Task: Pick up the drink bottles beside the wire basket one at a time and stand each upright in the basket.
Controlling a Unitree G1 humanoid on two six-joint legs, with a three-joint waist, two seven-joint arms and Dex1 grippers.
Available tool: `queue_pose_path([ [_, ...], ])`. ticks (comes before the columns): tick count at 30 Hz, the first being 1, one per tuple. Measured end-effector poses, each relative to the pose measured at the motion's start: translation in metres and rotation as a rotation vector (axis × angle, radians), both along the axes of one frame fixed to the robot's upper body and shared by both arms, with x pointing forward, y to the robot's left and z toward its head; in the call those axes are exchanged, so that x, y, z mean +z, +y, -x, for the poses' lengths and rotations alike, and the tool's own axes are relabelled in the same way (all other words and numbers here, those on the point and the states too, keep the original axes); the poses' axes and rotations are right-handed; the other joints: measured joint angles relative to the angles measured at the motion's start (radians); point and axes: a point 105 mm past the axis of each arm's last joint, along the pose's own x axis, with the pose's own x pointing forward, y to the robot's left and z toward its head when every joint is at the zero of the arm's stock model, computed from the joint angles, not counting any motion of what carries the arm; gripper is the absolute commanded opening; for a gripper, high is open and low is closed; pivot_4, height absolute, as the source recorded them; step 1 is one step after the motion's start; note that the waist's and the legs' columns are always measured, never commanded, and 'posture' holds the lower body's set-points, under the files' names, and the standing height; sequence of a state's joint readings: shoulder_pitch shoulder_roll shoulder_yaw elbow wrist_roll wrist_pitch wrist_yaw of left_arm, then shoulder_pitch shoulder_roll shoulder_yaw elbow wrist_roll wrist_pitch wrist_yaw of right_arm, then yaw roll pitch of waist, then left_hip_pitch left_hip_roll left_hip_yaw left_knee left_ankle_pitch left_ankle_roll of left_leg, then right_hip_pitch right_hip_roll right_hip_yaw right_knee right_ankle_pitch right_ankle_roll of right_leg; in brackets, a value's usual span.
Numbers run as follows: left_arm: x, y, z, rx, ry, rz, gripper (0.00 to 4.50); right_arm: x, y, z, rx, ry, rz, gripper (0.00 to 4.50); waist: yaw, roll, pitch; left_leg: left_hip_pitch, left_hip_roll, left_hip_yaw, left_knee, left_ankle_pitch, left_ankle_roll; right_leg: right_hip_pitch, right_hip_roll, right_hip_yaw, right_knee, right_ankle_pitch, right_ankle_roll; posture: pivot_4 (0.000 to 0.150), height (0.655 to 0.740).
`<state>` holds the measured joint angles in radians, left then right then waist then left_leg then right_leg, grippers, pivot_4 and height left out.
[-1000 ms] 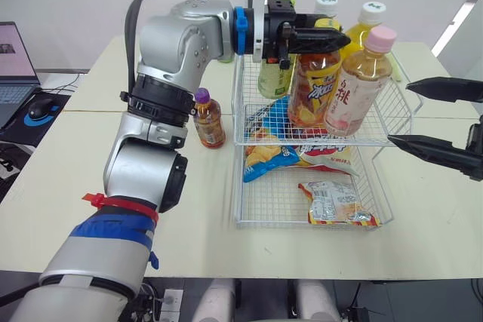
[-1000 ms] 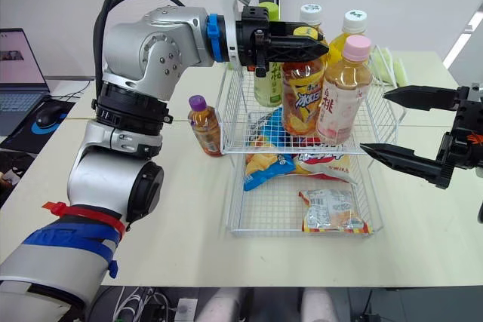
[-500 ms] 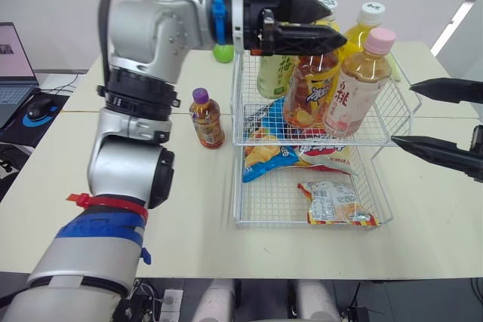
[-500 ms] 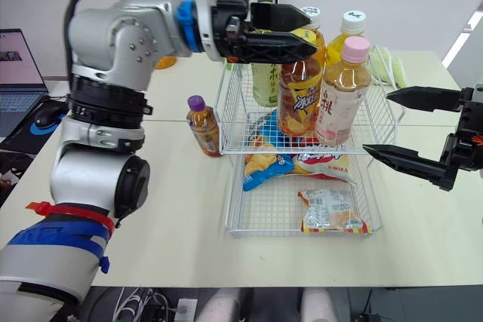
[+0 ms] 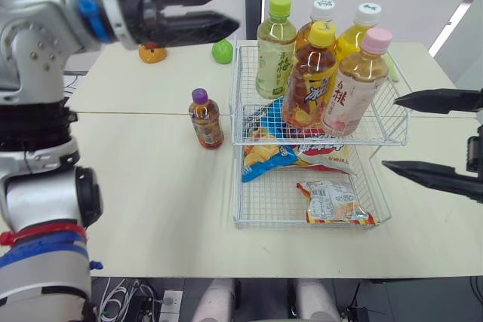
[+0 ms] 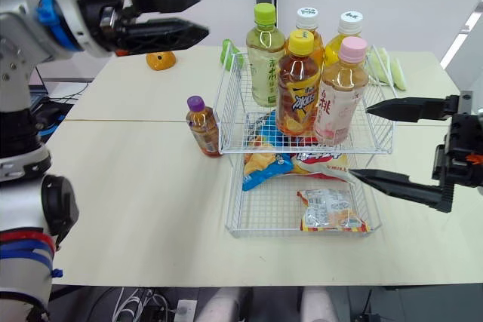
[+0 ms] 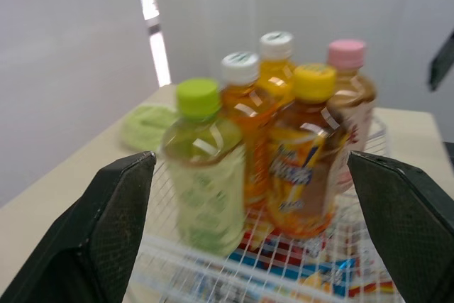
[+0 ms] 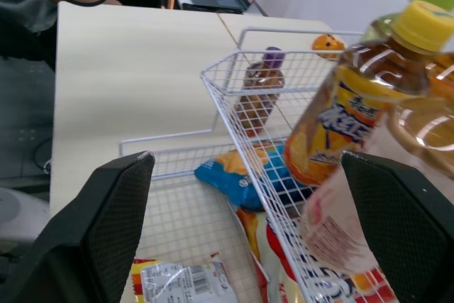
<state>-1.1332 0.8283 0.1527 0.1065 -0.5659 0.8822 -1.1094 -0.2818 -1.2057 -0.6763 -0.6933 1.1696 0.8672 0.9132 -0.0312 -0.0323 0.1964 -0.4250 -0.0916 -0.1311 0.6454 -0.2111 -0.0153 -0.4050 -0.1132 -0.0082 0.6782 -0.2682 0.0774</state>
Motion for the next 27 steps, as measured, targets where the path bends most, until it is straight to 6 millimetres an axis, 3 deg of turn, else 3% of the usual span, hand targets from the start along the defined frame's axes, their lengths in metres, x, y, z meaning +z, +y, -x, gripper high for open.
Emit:
queue_pose_path([
  [7, -0.014, 0.067, -0.010, 0.365, -0.064, 0.047, 4.47, -0.008, 0.028, -0.007, 0.075, -0.028, -0.061, 4.50, 0.003, 0.000, 0.000, 0.000, -0.001, 0.000, 0.000, 0.000, 0.000, 0.000, -0.001, 0.000, 0.000, 0.000, 0.000, 0.150, 0.7400],
  [12, -0.061, 0.089, -0.010, 0.470, 0.045, 0.045, 4.47, -0.016, 0.036, -0.010, 0.090, -0.003, -0.073, 4.50, 0.008, 0.000, 0.000, 0.000, -0.001, -0.001, 0.000, 0.000, 0.000, 0.000, -0.002, -0.001, 0.000, 0.000, 0.000, 0.150, 0.7400],
  [17, -0.099, 0.068, -0.004, 0.423, 0.137, 0.101, 4.47, -0.018, 0.035, -0.011, 0.094, 0.006, -0.078, 4.50, 0.017, 0.000, 0.000, -0.001, -0.001, -0.001, 0.000, 0.000, 0.000, 0.000, -0.002, -0.001, -0.001, 0.000, 0.000, 0.150, 0.7400],
  [19, -0.104, 0.059, -0.005, 0.423, 0.144, 0.134, 4.47, -0.020, 0.033, -0.013, 0.091, 0.016, -0.076, 4.50, 0.021, 0.000, 0.000, 0.000, -0.001, -0.001, 0.000, 0.000, 0.000, 0.000, -0.002, -0.001, 0.000, 0.000, 0.000, 0.150, 0.7400],
  [24, -0.122, 0.019, -0.022, 0.473, 0.158, 0.218, 4.47, -0.018, 0.026, -0.016, 0.096, 0.007, -0.078, 4.50, 0.032, -0.001, -0.001, 0.000, -0.002, 0.000, 0.001, 0.000, 0.000, 0.001, -0.002, -0.001, -0.001, 0.000, 0.000, 0.150, 0.7400],
  [27, -0.133, 0.006, -0.033, 0.529, 0.169, 0.213, 4.47, -0.017, 0.025, -0.017, 0.097, 0.004, -0.074, 4.50, 0.030, -0.001, -0.001, 0.000, -0.002, 0.001, 0.000, 0.000, 0.000, 0.000, -0.002, 0.000, 0.000, 0.000, 0.000, 0.150, 0.7400],
])
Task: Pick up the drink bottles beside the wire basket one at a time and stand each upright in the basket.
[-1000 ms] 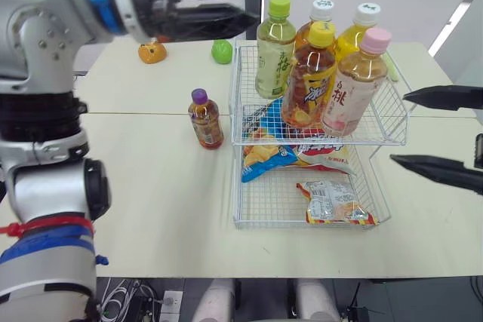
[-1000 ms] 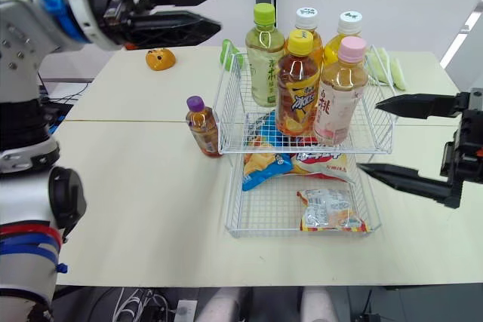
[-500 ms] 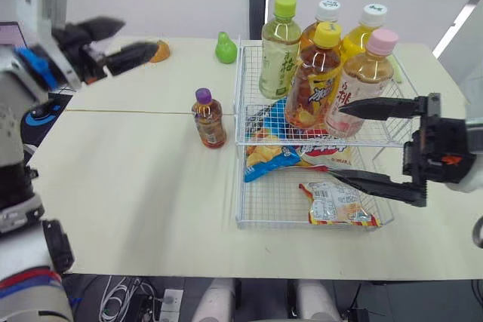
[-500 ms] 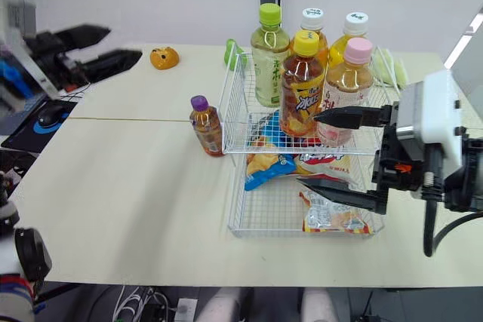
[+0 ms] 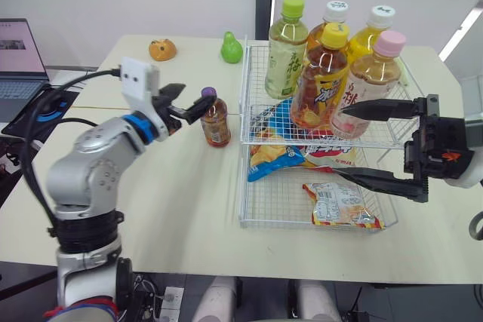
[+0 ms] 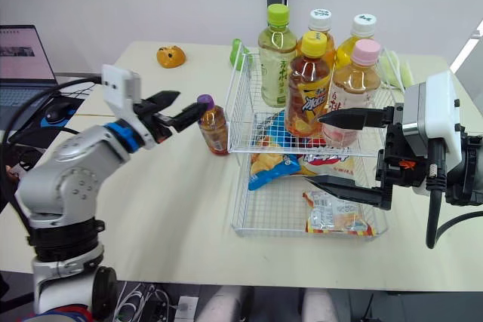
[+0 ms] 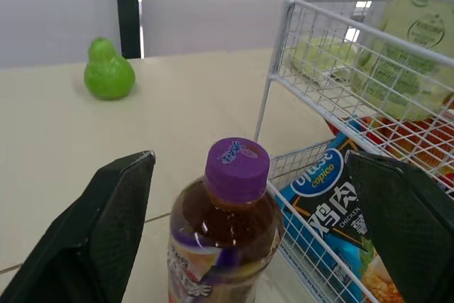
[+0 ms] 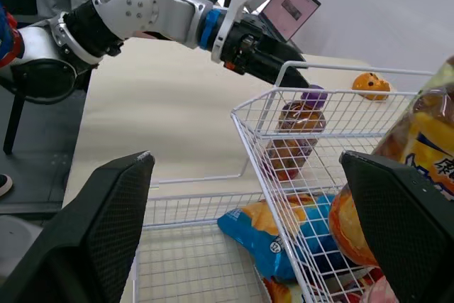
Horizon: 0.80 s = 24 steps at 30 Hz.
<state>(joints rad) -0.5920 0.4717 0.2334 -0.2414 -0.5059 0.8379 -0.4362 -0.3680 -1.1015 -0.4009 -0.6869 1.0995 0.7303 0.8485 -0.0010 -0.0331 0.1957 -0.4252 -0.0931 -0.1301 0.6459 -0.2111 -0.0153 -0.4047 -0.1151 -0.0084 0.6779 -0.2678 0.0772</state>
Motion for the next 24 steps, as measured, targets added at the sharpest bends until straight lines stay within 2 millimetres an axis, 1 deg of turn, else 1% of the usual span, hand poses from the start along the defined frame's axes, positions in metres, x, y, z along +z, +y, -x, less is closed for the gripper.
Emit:
queue_pose_path([
  [2, 0.001, -0.005, -0.008, 0.043, -0.020, -0.002, 4.47, 0.002, 0.000, -0.001, -0.001, -0.007, 0.000, 4.50, -0.003, 0.000, 0.000, 0.000, 0.000, 0.000, 0.000, 0.000, 0.000, 0.000, 0.000, 0.000, 0.000, 0.000, 0.000, 0.150, 0.7400],
  [5, 0.003, -0.005, -0.018, 0.102, -0.037, 0.006, 4.47, 0.003, 0.000, 0.000, 0.000, -0.011, 0.004, 4.50, -0.001, 0.000, 0.000, 0.000, 0.000, 0.000, 0.000, 0.000, 0.000, 0.000, 0.001, 0.000, 0.000, 0.000, 0.000, 0.150, 0.7400],
  [7, -0.002, -0.008, -0.021, 0.117, -0.022, -0.001, 4.47, 0.004, 0.002, -0.001, 0.006, -0.013, 0.006, 4.50, -0.001, 0.000, 0.000, 0.000, 0.000, 0.000, 0.000, 0.000, 0.000, 0.000, 0.000, 0.000, 0.000, 0.000, 0.000, 0.150, 0.7400],
  [10, -0.014, -0.017, -0.027, 0.122, 0.011, -0.007, 4.47, 0.005, 0.005, -0.001, 0.009, -0.020, 0.007, 4.50, 0.001, 0.000, 0.000, 0.000, 0.000, -0.001, 0.000, 0.000, 0.000, 0.000, 0.000, -0.001, 0.000, 0.000, 0.000, 0.150, 0.7400],
  [14, -0.014, -0.022, -0.033, 0.123, 0.011, 0.000, 4.47, 0.003, 0.006, -0.003, 0.006, -0.010, 0.008, 4.50, 0.001, 0.000, 0.000, 0.000, 0.000, 0.000, 0.000, 0.000, 0.000, 0.000, 0.000, 0.000, 0.000, 0.000, 0.000, 0.150, 0.7400],
  [17, -0.012, -0.024, -0.035, 0.119, -0.003, -0.002, 3.91, 0.003, 0.006, -0.003, 0.002, -0.012, 0.007, 4.50, 0.000, 0.000, 0.000, 0.000, 0.000, 0.000, 0.000, 0.000, 0.000, 0.000, 0.000, 0.000, 0.000, 0.000, 0.000, 0.150, 0.7400],
  [24, -0.015, -0.028, -0.037, 0.113, 0.001, -0.001, 1.64, 0.002, 0.009, -0.002, 0.005, -0.013, 0.003, 4.50, 0.001, 0.000, 0.000, 0.000, 0.000, 0.000, 0.000, 0.000, 0.000, 0.000, 0.000, 0.000, 0.000, 0.000, 0.000, 0.150, 0.7400],
])
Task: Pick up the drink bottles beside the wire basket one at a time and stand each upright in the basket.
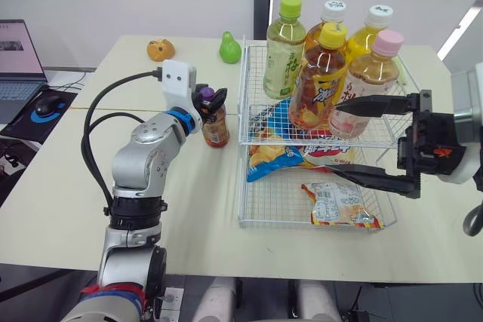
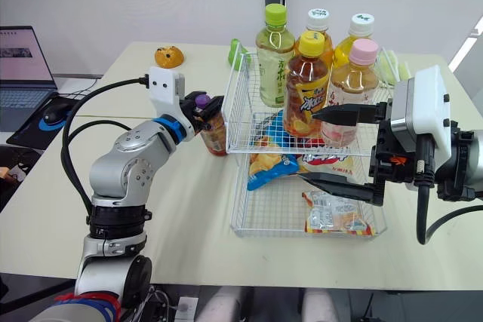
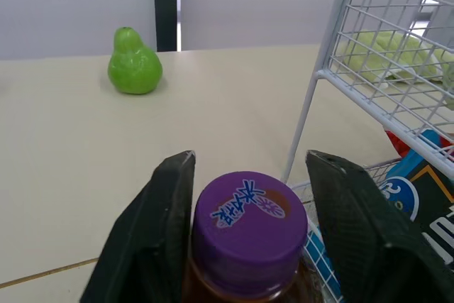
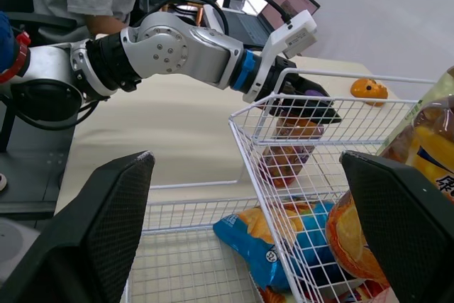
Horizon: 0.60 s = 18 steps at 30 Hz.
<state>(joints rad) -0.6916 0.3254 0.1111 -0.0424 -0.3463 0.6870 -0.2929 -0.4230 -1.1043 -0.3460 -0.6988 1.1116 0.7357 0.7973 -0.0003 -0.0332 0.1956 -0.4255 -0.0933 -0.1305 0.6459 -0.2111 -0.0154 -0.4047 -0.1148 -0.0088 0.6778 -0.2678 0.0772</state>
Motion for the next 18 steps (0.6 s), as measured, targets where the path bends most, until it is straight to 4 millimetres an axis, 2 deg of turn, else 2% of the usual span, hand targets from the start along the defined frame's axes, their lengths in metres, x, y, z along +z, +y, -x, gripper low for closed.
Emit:
queue_pose_path([
  [1, 0.000, 0.001, 0.000, 0.007, 0.002, 0.000, 1.42, 0.000, 0.000, 0.000, 0.001, 0.000, 0.000, 4.50, 0.000, 0.000, 0.000, 0.000, 0.000, 0.000, 0.000, 0.000, 0.000, 0.000, 0.000, 0.000, 0.000, 0.000, 0.000, 0.150, 0.7400],
  [2, 0.000, 0.001, 0.000, 0.007, 0.002, 0.003, 1.39, 0.000, 0.001, 0.001, 0.001, 0.001, -0.002, 4.50, 0.000, 0.000, 0.000, 0.000, 0.000, 0.000, 0.000, 0.000, 0.000, 0.000, 0.000, 0.000, 0.000, 0.000, 0.000, 0.150, 0.7400],
  [9, -0.001, 0.001, 0.001, 0.003, -0.003, -0.001, 1.39, 0.001, 0.003, -0.001, -0.003, -0.003, -0.003, 4.50, 0.001, 0.000, 0.000, 0.000, 0.000, 0.000, 0.000, 0.000, 0.000, 0.000, 0.000, 0.000, 0.000, 0.000, 0.000, 0.150, 0.7400],
  [13, 0.000, 0.006, 0.010, -0.036, -0.012, -0.028, 1.39, 0.002, 0.001, -0.002, -0.008, -0.005, -0.007, 4.50, -0.002, 0.000, 0.000, 0.000, 0.000, 0.000, 0.000, 0.000, 0.000, 0.000, 0.000, 0.000, 0.000, 0.000, 0.000, 0.150, 0.7400],
  [16, 0.002, 0.013, 0.016, -0.069, 0.004, -0.051, 1.39, 0.003, -0.002, -0.003, -0.011, 0.001, -0.011, 4.50, -0.002, 0.000, 0.000, -0.001, 0.001, -0.001, 0.000, 0.000, 0.000, -0.001, 0.001, 0.000, 0.000, 0.000, 0.000, 0.150, 0.7400],
  [18, 0.011, 0.028, 0.023, -0.096, 0.012, -0.076, 1.39, 0.006, -0.007, -0.003, -0.025, 0.003, 0.000, 4.50, -0.006, 0.000, 0.001, -0.001, 0.001, 0.000, -0.001, 0.000, 0.000, -0.001, 0.001, 0.000, 0.000, 0.000, 0.000, 0.150, 0.7400],
])
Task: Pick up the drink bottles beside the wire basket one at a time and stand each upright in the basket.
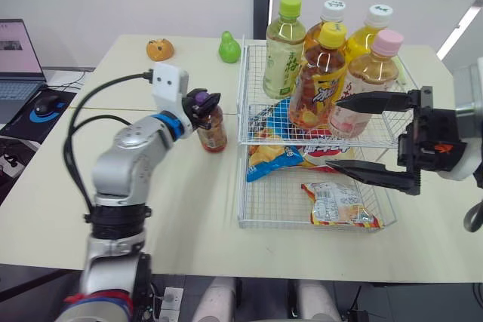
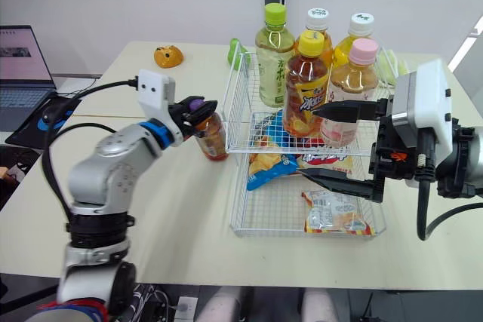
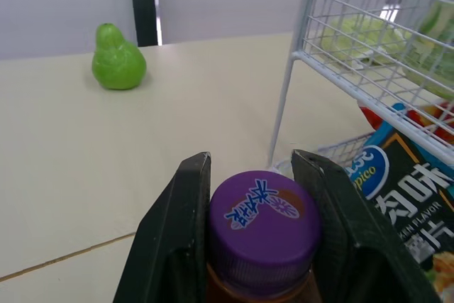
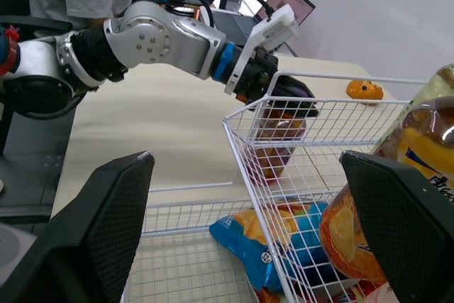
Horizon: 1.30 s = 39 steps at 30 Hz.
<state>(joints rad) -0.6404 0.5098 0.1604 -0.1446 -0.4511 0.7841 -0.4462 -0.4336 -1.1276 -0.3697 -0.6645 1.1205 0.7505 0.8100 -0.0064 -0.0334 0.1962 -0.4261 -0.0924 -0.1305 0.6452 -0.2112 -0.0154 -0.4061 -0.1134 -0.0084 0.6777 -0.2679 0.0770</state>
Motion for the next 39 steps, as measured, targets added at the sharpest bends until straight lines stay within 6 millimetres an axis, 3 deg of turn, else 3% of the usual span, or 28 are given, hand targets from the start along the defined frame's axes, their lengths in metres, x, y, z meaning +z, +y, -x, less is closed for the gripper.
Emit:
queue_pose_path([
  [2, 0.019, 0.017, 0.006, -0.018, -0.013, -0.007, 1.39, 0.003, -0.008, -0.001, -0.024, 0.003, 0.008, 4.50, -0.001, 0.000, 0.000, 0.000, 0.000, -0.001, 0.000, 0.000, 0.000, 0.000, 0.000, -0.001, 0.000, 0.000, 0.000, 0.150, 0.7400],
  [5, 0.071, 0.041, 0.015, -0.063, -0.076, 0.024, 1.39, 0.006, -0.017, -0.002, -0.050, 0.018, 0.017, 4.50, 0.001, -0.001, 0.001, -0.001, 0.000, -0.001, 0.000, 0.000, 0.000, 0.000, 0.001, -0.002, -0.001, 0.000, 0.000, 0.150, 0.7400],
  [8, 0.116, 0.049, 0.035, -0.162, -0.143, 0.035, 1.39, 0.011, -0.025, -0.002, -0.066, 0.012, 0.009, 4.50, 0.001, 0.000, 0.000, -0.001, 0.000, -0.001, 0.000, 0.000, 0.000, 0.001, 0.001, -0.001, -0.003, 0.000, 0.000, 0.150, 0.7400],
  [14, 0.151, 0.037, 0.054, -0.406, -0.094, 0.078, 1.39, 0.028, -0.040, -0.004, -0.111, -0.025, -0.041, 4.50, 0.003, -0.001, 0.001, -0.001, 0.000, -0.002, 0.000, 0.000, 0.000, 0.001, 0.001, -0.002, -0.001, 0.000, 0.000, 0.150, 0.7400],
  [21, 0.206, 0.006, 0.077, -0.627, -0.174, 0.070, 1.39, 0.023, -0.047, 0.000, -0.113, -0.006, -0.024, 4.50, -0.005, -0.001, 0.001, -0.001, 0.000, -0.001, 0.000, 0.000, 0.000, 0.000, 0.001, -0.001, -0.002, 0.000, 0.000, 0.150, 0.7400],
  [27, 0.226, -0.025, 0.088, -0.801, -0.171, 0.033, 1.39, 0.020, -0.054, 0.005, -0.122, 0.011, -0.009, 4.50, -0.017, -0.001, 0.001, -0.001, 0.000, -0.001, 0.000, 0.000, 0.000, 0.001, 0.001, -0.001, -0.001, 0.000, 0.001, 0.150, 0.7400],
  [39, 0.199, -0.095, 0.065, -0.962, -0.077, -0.054, 1.39, 0.019, -0.061, 0.005, -0.153, 0.002, 0.005, 4.50, -0.021, -0.001, 0.001, -0.001, 0.000, -0.001, 0.000, 0.000, 0.000, 0.000, 0.000, -0.001, -0.001, -0.001, 0.001, 0.150, 0.7400],
])
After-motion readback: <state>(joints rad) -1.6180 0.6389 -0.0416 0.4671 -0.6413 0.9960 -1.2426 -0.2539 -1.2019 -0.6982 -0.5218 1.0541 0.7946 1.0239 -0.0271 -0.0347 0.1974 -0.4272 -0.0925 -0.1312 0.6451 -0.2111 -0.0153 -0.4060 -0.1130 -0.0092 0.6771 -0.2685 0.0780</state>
